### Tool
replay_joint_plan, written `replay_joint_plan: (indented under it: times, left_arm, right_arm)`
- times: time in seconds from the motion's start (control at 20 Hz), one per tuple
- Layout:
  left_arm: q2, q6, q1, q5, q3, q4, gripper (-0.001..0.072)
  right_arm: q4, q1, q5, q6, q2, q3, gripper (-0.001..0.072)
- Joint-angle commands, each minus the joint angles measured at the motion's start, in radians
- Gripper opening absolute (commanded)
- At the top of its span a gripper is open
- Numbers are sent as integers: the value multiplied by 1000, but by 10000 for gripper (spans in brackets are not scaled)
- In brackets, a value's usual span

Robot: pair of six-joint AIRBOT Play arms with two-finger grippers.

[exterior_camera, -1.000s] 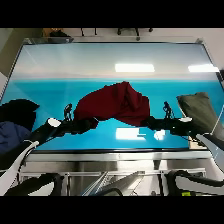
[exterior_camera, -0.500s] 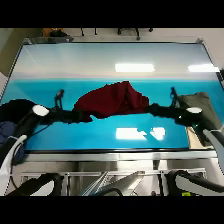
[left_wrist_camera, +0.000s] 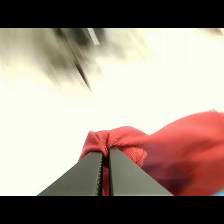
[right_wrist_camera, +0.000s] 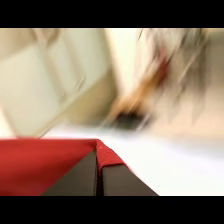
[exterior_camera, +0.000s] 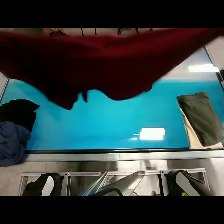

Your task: Fold the shirts.

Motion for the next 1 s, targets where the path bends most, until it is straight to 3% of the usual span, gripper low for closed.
replay_joint_plan:
  times: [0.0, 0.15, 0.4, 0.5, 0.75, 0.9, 0.95]
  left_arm:
    - [67, 2, 120, -19, 240, 105, 17]
    - [2, 2, 38, -80, 304, 130, 17]
    - [-202, 11, -177, -162, 195, 128, 17]
    - [-314, 47, -264, -148, 104, 129, 17]
    - [-661, 79, -344, 48, -86, 129, 17]
    - [-867, 76, -316, 122, -83, 124, 22]
    - [-922, 69, -303, 97, -45, 123, 125]
  right_arm:
    - [-60, -84, -71, 8, 47, 258, 19]
    - [-62, -84, -106, 0, 32, 287, 19]
    - [100, -56, 189, 15, -183, 222, 20]
    - [36, 35, 207, 14, -275, 129, 20]
    - [-303, 248, -7, 14, -545, -136, 20]
    - [-288, 279, -137, 14, -748, -157, 21]
    - [-241, 279, -159, 2, -795, -153, 24]
